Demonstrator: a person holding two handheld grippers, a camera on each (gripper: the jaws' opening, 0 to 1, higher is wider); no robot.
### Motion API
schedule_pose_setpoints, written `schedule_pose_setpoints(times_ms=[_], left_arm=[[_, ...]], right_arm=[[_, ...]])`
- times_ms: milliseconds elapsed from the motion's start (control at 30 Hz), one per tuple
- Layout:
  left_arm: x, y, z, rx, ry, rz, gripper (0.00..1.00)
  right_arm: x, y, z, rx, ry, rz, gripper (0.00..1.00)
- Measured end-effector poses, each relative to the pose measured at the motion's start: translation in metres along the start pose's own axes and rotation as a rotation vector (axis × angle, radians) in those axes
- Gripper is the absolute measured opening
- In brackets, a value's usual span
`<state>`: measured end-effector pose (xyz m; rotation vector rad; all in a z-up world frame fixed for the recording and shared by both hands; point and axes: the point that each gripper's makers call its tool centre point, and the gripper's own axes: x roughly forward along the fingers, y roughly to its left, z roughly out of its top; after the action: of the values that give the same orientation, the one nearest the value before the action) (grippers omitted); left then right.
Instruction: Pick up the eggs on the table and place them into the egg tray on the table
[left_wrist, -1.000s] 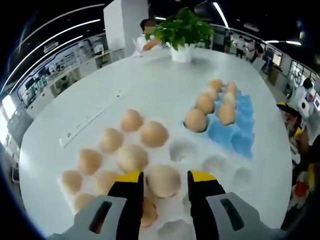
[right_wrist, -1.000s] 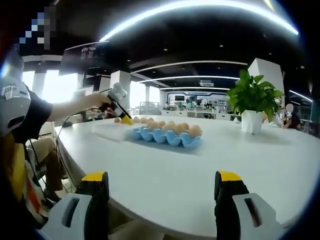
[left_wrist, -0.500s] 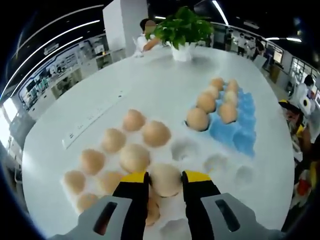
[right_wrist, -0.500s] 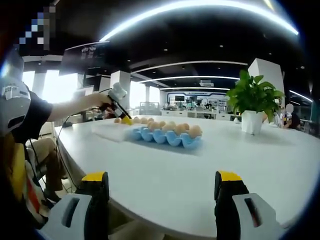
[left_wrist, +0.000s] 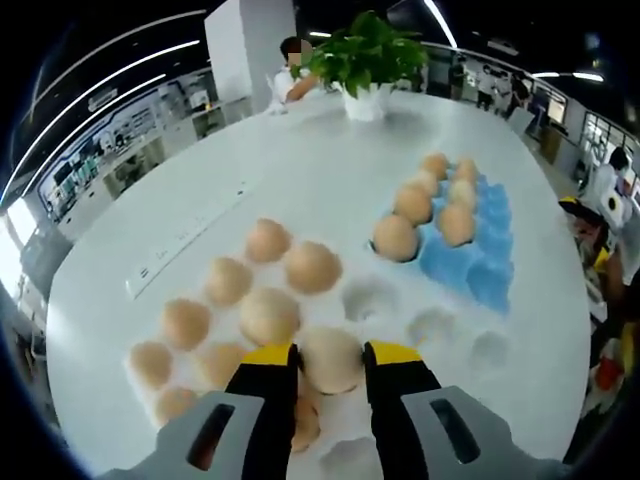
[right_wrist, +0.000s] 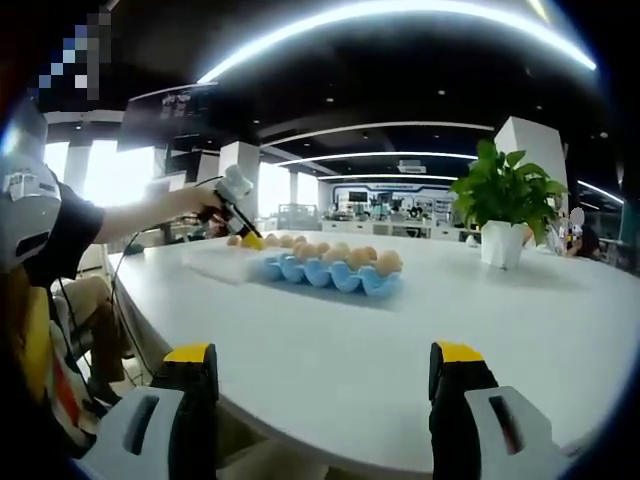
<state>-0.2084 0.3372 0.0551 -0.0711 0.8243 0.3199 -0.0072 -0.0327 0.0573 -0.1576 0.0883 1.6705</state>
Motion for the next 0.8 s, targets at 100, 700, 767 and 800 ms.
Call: schedule_pose_setpoints(times_ms=[100,700,767,800], left_arm=[[0.0,0.0007,0.0001,0.0,-0.001,0.001,0.26],[-0.0013,0.0006,0.001,0.026,0.013,0.024,0.26],[-0.0018,0.0004,0.0015,0.031,0.015,0.027,0.26],[-0.0023,0.0006,0.0021,0.032,0.015,0.028,0.26]], right_arm=[[-0.0002,0.0001,0.0001,0.0,-0.001,0.0,0.91],[-0.0009,0.0006,0.0012,-0.001,-0.003,-0.003,0.91],[-0.0015,0.0005,0.0009,-0.002,-0.002,-0.004,0.91],[-0.0018,0.0005,0.0008,-0.002,-0.001,-0.004,0.91]])
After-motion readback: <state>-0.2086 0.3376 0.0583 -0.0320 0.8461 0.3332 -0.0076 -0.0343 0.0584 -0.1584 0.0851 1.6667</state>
